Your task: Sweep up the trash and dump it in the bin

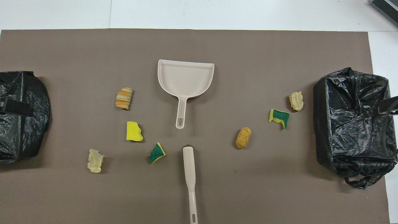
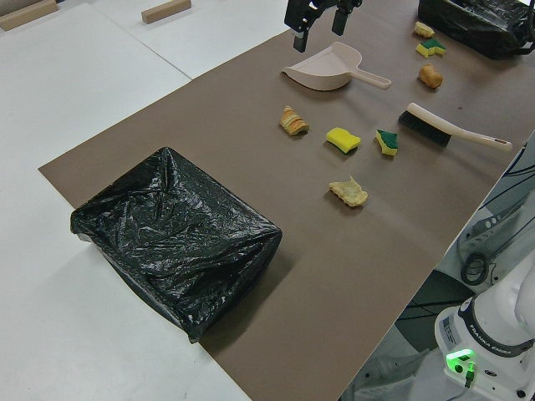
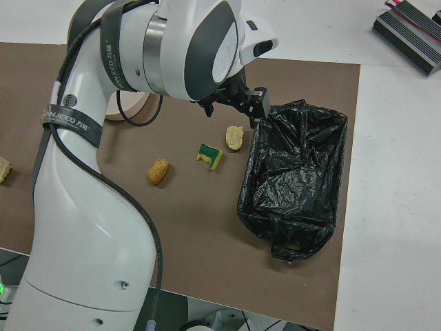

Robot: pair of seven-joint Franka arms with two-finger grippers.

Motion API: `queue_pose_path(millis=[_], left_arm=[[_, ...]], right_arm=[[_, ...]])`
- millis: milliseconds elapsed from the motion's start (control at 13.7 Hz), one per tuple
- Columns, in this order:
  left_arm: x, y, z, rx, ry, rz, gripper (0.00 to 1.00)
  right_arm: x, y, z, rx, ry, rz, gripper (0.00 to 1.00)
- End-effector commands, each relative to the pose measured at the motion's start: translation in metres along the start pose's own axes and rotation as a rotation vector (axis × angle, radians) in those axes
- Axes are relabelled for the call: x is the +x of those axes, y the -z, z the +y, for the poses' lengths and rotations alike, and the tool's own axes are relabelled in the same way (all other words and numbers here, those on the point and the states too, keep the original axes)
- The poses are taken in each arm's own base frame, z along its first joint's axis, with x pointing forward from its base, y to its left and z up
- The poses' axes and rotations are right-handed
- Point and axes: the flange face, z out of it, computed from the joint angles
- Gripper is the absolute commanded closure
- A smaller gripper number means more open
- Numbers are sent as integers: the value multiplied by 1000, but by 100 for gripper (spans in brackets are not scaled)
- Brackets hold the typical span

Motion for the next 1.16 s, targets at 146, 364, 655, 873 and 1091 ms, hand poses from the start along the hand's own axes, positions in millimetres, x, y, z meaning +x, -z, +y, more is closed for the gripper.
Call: queue_pose_path(millis=[146, 364, 655, 873, 1091], left_arm=[[-6, 2, -2, -4, -5, 0, 0], [-6, 3, -2, -3, -5, 2, 0], [-6, 2, -2, -4, -5, 0, 0], [-6, 2, -2, -4, -5, 0, 0], [-6, 2, -2, -4, -5, 0, 0]], right_arm=[[0, 6, -6, 6, -17, -1, 0], [-6, 3, -7, 9, -17, -12, 0], [-8, 2, -12, 13, -10, -11, 0], [-11, -4, -32, 14, 30, -1, 0], [-9, -12, -46, 13, 56, 16, 0]])
